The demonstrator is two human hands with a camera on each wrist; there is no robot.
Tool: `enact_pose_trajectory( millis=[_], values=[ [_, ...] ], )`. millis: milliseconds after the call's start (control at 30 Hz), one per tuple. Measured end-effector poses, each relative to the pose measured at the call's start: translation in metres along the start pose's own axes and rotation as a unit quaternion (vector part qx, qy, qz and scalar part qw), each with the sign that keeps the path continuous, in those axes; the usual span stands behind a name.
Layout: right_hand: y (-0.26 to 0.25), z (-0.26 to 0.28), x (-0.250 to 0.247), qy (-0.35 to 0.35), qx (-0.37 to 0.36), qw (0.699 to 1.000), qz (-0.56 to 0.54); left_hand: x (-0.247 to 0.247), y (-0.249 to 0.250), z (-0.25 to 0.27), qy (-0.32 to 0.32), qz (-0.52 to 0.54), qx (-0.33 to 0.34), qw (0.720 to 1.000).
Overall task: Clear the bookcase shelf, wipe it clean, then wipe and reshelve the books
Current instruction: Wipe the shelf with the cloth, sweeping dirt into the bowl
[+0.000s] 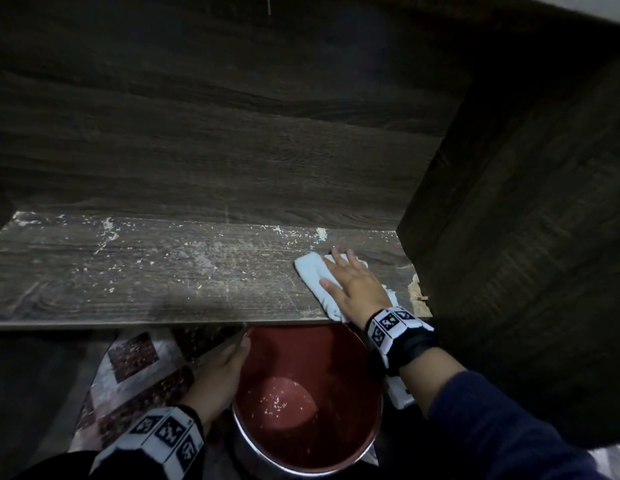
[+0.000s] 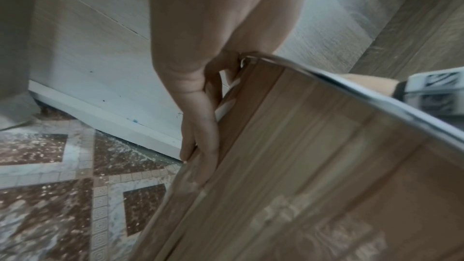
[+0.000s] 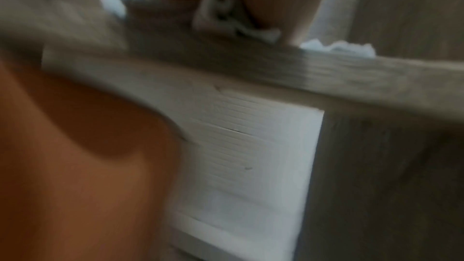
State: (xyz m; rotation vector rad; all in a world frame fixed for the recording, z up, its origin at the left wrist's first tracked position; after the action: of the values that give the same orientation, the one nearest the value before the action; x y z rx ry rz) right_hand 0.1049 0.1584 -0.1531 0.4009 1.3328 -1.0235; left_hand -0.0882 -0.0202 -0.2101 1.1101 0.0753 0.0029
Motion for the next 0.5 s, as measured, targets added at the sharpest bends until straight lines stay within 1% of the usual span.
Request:
enact_pose_trajectory(
  millis=[100,200,367,500],
  values=[
    [-0.01,0.01,0.015,0.019,-0.078,0.996,-0.046,-0.003,-0.001,0.002,0.006,-0.009,0.004,1.0],
    [-0.02,0.023,0.024,0.009,-0.14,0.989,-0.047,-0.001,0.004,0.005,0.005,-0.009,0.009,1.0],
    [-0.035,0.051,0.028,-0.036,-0.198,0.979,-0.042,0.003,0.013,0.009,0.014,-0.005,0.013,1.0],
    [-0.037,0.074,0.022,-0.047,-0.216,0.965,-0.144,-0.001,0.011,0.008,0.015,0.014,0.003,1.0]
  ],
)
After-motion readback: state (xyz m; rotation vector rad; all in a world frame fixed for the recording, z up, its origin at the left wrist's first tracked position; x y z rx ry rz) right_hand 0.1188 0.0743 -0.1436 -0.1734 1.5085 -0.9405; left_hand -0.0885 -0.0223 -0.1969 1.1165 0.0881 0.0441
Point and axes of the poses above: each hand's wrist, its own z-axis away from the middle knuckle, its own x-axis out of the palm, y = z × x, the point moved 2 cm from there along -z, towards the middle knuckle, and after that the axes turned 14 degrees about -y, right-handed, at the moved point
